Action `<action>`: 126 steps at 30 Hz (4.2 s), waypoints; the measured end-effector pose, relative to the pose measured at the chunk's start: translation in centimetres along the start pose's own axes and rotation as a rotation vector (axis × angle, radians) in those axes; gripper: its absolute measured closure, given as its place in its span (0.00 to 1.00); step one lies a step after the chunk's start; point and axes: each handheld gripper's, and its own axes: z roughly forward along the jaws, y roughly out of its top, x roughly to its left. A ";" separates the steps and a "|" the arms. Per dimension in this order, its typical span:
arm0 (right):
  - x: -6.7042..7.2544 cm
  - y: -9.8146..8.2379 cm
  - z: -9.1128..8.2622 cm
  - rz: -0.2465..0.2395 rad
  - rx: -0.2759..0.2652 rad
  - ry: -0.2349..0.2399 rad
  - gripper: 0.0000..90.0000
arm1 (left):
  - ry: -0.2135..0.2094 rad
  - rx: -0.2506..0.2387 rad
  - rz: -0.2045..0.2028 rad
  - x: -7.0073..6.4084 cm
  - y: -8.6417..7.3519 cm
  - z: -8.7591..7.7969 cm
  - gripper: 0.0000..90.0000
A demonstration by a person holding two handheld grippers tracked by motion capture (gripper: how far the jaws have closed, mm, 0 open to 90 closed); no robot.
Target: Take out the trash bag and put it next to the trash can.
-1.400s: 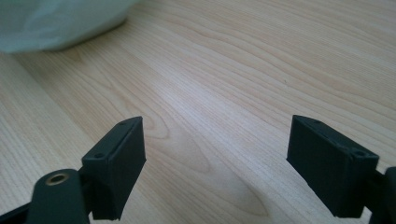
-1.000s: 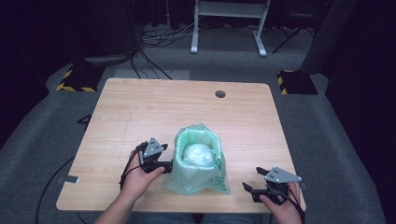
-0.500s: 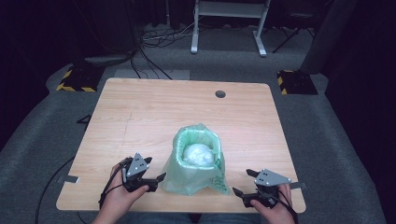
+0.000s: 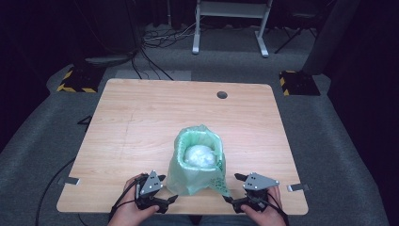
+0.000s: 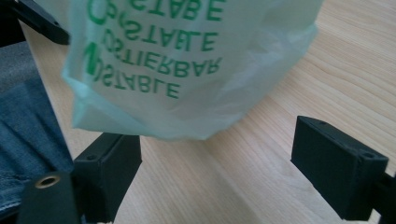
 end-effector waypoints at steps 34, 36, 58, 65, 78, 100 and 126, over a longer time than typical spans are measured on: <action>0.9 5.5 -4.5 -0.072 -0.095 0.024 0.99 | 0.031 -0.112 0.046 1.0 5.5 -6.3 1.00; 0.8 6.0 -4.8 -0.083 -0.100 0.017 0.99 | 0.038 -0.125 0.047 1.2 6.0 -6.7 1.00; 0.0 9.7 -6.5 -0.074 -0.145 0.010 0.99 | 0.077 -0.216 0.064 2.6 9.3 -10.2 1.00; -0.9 10.8 -6.3 -0.074 -0.147 -0.010 0.99 | 0.114 -0.235 0.033 4.1 9.9 -9.9 1.00; -3.9 10.0 -4.2 -0.007 -0.083 -0.044 1.00 | 0.154 -0.173 -0.019 6.6 9.0 -7.2 1.00; -4.5 8.0 -4.6 0.015 -0.078 -0.101 0.59 | 0.186 -0.137 -0.055 6.8 7.5 -6.9 0.72; -1.8 7.3 -1.0 -0.014 -0.021 -0.015 0.55 | 0.182 -0.139 -0.038 6.1 8.8 -3.1 0.54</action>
